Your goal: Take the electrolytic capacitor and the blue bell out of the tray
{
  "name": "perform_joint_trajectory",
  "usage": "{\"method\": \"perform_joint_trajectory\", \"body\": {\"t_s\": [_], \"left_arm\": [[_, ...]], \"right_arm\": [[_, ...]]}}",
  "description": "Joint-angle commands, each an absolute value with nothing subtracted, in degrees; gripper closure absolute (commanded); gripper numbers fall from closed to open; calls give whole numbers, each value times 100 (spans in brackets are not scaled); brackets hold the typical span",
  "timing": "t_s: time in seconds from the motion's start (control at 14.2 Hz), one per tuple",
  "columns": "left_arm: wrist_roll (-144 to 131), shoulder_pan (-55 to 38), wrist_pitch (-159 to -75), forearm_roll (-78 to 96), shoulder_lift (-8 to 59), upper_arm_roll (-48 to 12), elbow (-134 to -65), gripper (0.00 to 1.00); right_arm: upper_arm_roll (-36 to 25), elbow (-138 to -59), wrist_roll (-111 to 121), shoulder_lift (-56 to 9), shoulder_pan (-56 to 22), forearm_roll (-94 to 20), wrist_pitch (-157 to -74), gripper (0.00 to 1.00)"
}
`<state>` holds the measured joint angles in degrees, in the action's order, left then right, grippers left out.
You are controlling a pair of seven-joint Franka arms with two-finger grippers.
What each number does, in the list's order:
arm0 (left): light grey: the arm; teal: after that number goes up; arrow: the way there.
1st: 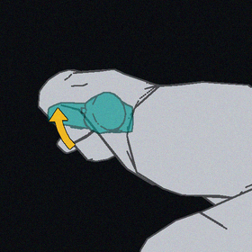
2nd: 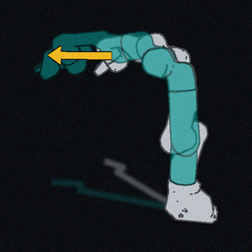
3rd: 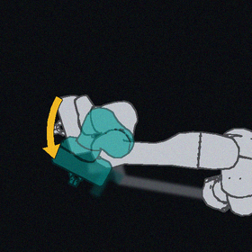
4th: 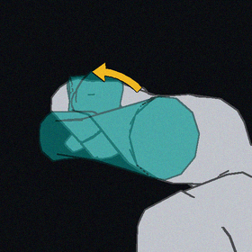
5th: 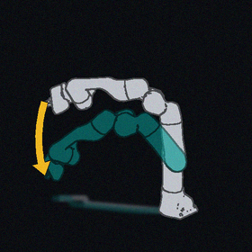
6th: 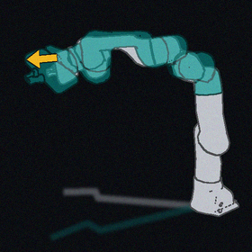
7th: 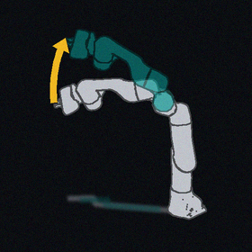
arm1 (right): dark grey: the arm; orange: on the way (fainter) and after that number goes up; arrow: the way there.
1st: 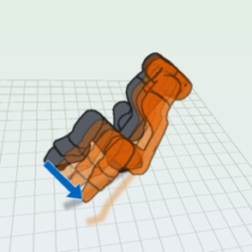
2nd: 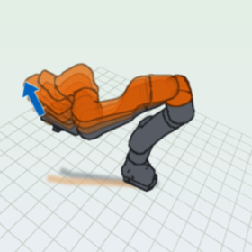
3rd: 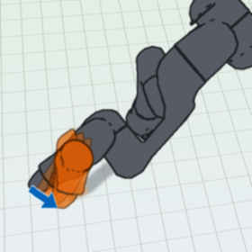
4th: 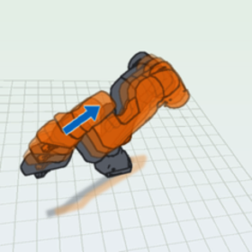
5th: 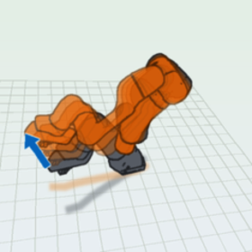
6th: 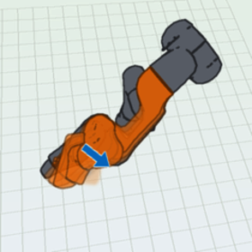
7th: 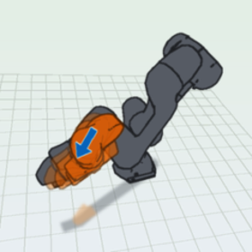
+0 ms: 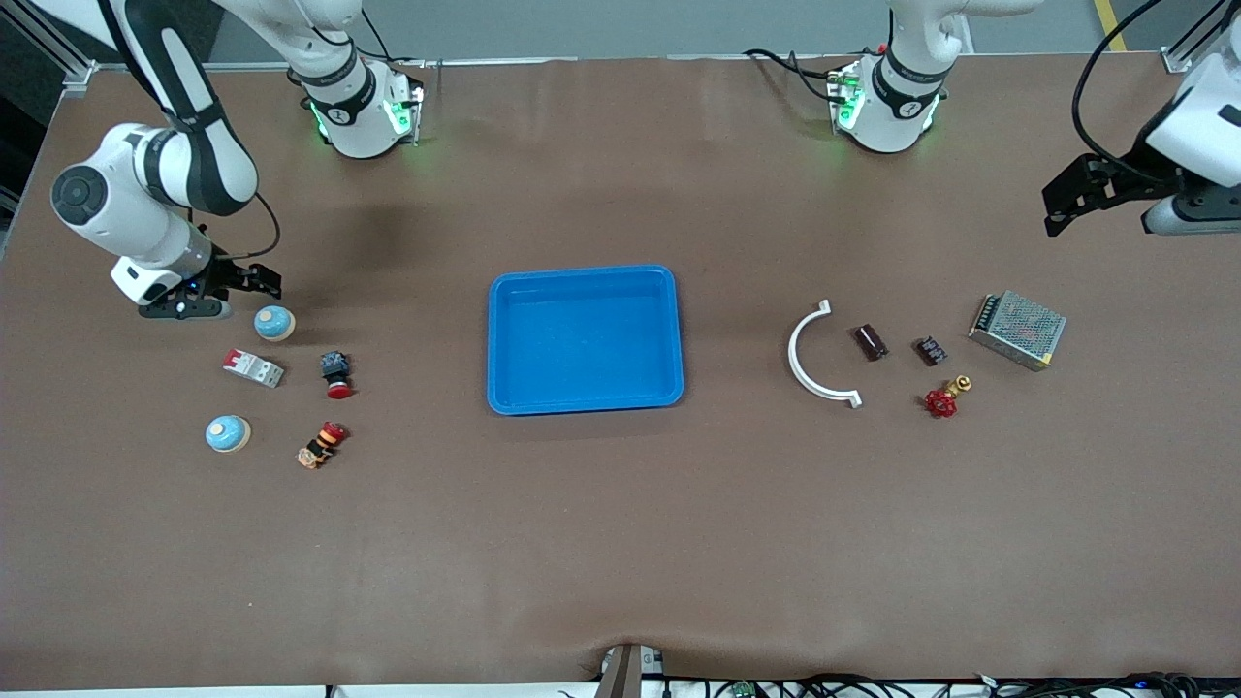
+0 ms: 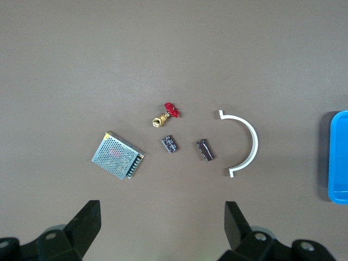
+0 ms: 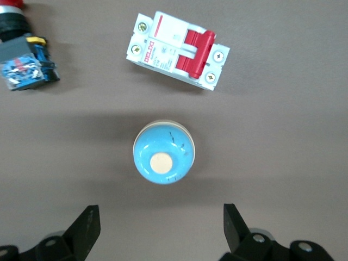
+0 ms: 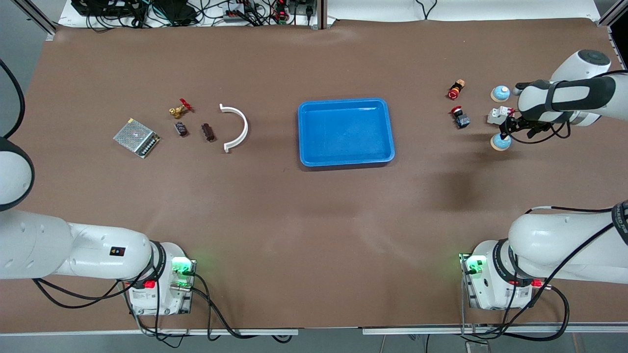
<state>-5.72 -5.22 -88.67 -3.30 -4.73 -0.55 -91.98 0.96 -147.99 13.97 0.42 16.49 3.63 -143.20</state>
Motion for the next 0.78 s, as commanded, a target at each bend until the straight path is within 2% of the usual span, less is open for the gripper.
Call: {"method": "perform_joint_trajectory", "body": {"t_s": [0.0,0.28,0.7], "left_arm": [[-527,-448,-8798,-220,-483,-88,-9176,0],[-563,-448,-8552,-220,-554,-123,-8852,0],[-737,-518,-8499,-220,-343,-141,-8789,0]], "right_arm": [[132,-14687,1283,430,1644,360,-13879,0],[158,-14336,697,623,1302,325,-13404,0],[158,-13721,-97,686,844,1,-12825,0]]}}
